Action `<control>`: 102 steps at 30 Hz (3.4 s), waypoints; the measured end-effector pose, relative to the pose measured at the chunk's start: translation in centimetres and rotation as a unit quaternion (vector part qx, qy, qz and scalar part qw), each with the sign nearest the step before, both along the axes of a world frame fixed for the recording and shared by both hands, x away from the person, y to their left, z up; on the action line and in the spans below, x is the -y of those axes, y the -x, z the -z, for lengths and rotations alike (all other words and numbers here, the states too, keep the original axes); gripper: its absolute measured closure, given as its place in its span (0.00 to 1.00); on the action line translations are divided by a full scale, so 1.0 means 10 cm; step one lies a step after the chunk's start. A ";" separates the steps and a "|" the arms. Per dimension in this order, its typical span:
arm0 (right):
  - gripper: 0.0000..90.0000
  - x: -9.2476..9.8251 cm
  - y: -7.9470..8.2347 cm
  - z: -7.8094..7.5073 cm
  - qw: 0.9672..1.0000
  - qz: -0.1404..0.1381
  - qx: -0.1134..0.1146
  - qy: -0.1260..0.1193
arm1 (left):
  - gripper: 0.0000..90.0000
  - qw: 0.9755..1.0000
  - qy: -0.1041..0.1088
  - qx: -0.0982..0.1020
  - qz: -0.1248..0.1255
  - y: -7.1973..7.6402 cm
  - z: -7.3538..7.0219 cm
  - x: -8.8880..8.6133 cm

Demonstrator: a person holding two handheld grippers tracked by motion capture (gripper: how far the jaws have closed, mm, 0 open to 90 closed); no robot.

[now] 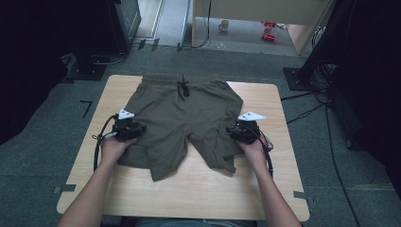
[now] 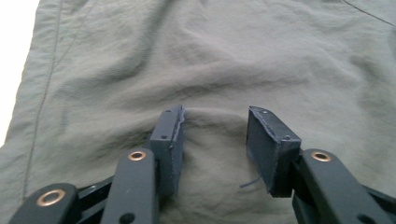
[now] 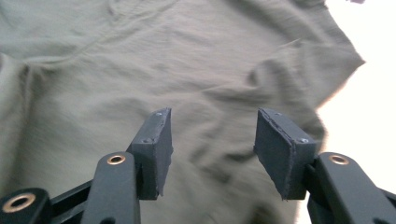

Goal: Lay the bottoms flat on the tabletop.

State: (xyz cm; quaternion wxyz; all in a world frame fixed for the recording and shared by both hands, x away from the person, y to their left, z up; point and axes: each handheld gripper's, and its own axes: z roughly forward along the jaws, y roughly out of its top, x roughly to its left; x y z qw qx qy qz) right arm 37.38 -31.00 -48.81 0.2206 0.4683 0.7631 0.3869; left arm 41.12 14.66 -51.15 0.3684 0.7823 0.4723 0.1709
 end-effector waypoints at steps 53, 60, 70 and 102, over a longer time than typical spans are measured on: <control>0.96 1.24 1.20 0.22 0.988 0.138 -0.067 -0.007 | 0.64 1.000 -0.016 0.022 -0.013 -0.25 0.03 0.01; 0.69 1.18 1.21 0.13 0.990 0.136 -0.028 -0.028 | 0.63 1.000 0.008 0.012 -0.015 -0.25 0.03 -0.02; 0.58 0.75 1.32 -0.11 0.996 0.068 0.027 -0.056 | 0.63 0.999 0.017 0.043 0.009 -0.04 -0.24 0.05; 0.61 -0.42 1.44 0.31 0.983 -0.175 -0.045 -0.004 | 0.60 0.997 -0.001 0.040 0.066 0.51 -0.33 -0.05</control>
